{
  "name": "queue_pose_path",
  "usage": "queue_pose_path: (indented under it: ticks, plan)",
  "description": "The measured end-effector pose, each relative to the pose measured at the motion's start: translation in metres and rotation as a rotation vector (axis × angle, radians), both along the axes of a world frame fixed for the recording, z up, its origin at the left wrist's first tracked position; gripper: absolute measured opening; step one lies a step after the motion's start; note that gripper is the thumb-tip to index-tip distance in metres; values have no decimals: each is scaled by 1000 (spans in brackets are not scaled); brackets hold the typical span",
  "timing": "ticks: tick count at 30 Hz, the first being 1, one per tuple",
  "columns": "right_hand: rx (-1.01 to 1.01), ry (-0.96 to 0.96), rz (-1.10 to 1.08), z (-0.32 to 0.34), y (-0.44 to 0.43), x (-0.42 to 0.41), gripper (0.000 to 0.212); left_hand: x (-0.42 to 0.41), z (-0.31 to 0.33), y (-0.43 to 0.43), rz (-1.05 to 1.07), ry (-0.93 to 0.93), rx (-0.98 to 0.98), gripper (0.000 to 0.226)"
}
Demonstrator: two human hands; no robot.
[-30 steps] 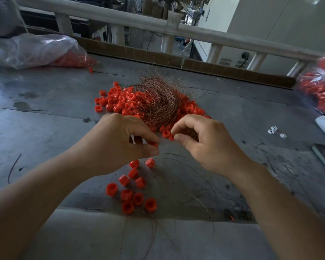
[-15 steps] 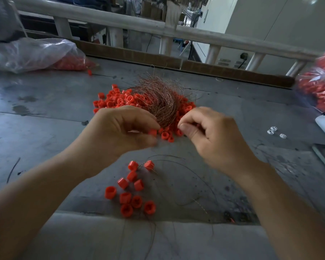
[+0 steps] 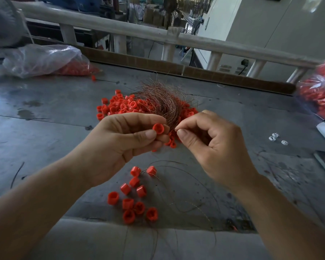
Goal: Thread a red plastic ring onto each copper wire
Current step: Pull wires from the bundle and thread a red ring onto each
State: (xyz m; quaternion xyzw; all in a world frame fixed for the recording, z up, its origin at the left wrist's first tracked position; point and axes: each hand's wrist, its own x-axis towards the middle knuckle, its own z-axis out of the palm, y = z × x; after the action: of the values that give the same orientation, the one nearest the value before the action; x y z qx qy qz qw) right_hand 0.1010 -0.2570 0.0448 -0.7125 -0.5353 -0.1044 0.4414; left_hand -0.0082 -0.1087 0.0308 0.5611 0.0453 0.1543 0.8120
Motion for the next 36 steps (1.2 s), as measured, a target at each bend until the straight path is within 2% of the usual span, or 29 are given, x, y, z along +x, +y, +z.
queue_pose_path:
  ticks: [11, 16, 22, 29, 36]
  plan:
    - [2, 20, 10, -1, 0, -1, 5, -3, 3, -1, 11, -1, 79, 29]
    - [-34, 20, -8, -1, 1, 0, 5, -3, 2, 1, 40, -26, 51, 18]
    - [-2, 88, 43, 1, 0, -2, 9, -3, 0, -1, 28, -25, 147, 27]
    - [-68, 53, 74, 0, 1, -8, 5, -4, 2, -6, 24, -53, 249, 27]
    - [-125, 92, 51, 0, 0, -7, 10, -3, 2, -7, 43, -54, 288, 30]
